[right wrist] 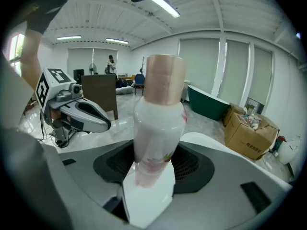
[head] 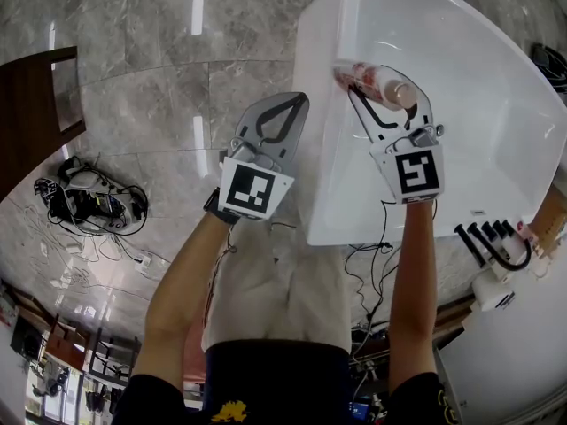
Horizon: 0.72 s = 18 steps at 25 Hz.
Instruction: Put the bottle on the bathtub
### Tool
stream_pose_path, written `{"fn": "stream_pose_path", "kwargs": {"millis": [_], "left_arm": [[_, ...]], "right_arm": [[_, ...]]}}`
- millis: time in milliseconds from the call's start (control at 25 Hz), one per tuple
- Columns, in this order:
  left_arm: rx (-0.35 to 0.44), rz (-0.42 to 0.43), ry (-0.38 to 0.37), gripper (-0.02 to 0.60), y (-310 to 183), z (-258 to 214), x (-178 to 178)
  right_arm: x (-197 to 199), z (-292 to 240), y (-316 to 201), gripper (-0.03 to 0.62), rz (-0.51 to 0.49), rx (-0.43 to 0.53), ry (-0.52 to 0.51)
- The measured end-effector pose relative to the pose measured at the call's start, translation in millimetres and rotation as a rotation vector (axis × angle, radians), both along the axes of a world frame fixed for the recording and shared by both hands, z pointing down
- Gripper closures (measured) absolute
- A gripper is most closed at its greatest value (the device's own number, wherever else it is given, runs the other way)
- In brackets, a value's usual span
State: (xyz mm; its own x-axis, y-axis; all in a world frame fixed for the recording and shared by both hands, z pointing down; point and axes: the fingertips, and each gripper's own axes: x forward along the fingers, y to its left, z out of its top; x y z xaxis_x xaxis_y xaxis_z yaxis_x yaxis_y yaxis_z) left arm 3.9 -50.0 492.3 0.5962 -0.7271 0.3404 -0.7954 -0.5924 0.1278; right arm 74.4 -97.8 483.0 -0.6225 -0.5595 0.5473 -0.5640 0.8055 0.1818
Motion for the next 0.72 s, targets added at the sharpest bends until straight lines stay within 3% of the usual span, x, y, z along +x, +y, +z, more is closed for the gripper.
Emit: {"fn": "stream_pose_path", "kwargs": {"millis": [80, 280, 360, 720], "left_arm": [[-0.002, -0.004, 0.0, 0.563, 0, 1, 0], [-0.002, -0.005, 0.004, 0.563, 2, 1, 3], [-0.001, -0.002, 0.002, 0.563, 2, 1, 4], [0.004, -0.001, 0.0, 0.563, 2, -2, 4]], "right_arm": [[-1, 0, 0, 0.361, -0.034, 0.004, 0.015], [3, 7, 1, 0.346, 0.043, -0.042, 0.006], [3, 12, 2, 0.296, 0.055, -0.057, 0.005], [11, 10, -3, 0.283, 0.128, -0.062, -0.026]]}}
